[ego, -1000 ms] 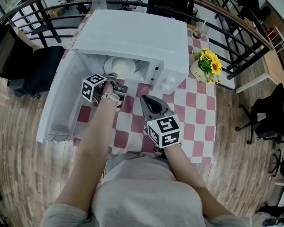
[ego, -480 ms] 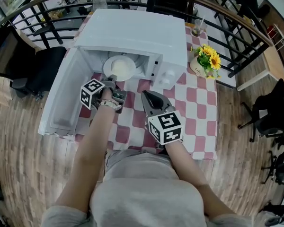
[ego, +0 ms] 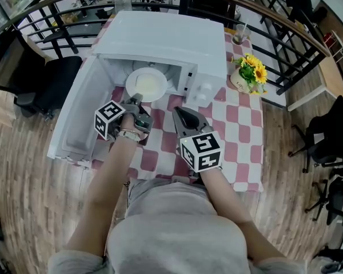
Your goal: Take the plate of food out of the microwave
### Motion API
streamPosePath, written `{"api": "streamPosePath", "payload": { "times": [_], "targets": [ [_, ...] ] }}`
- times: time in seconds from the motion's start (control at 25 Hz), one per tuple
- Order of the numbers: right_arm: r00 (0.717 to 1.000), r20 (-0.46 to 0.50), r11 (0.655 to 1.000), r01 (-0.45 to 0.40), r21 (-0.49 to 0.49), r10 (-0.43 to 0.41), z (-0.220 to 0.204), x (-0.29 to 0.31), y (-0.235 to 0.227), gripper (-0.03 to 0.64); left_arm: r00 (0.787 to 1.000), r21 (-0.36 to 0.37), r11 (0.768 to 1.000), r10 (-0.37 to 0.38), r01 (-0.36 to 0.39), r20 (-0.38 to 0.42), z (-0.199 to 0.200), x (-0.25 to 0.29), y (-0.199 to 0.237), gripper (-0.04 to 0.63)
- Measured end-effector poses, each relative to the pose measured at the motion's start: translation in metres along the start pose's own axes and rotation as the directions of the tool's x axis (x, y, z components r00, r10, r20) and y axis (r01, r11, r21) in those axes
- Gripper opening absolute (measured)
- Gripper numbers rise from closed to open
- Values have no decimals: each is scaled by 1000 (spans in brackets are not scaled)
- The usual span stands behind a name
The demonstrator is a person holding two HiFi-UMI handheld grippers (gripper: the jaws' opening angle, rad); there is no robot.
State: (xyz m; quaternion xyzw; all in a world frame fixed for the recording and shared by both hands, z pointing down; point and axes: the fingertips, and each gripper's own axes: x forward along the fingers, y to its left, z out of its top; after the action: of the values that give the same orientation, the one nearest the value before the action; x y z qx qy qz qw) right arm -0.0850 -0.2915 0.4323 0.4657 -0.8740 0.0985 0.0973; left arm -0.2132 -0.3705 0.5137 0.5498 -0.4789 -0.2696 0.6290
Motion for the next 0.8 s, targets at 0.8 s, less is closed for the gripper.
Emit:
{"api": "streamPosePath", "payload": {
  "times": [0.8],
  "targets": [
    [998,53,1000,22,4,-22,9,-3,-4,23,993,-4,995,-98,99,69,-33,-61,-33,12]
  ]
}}
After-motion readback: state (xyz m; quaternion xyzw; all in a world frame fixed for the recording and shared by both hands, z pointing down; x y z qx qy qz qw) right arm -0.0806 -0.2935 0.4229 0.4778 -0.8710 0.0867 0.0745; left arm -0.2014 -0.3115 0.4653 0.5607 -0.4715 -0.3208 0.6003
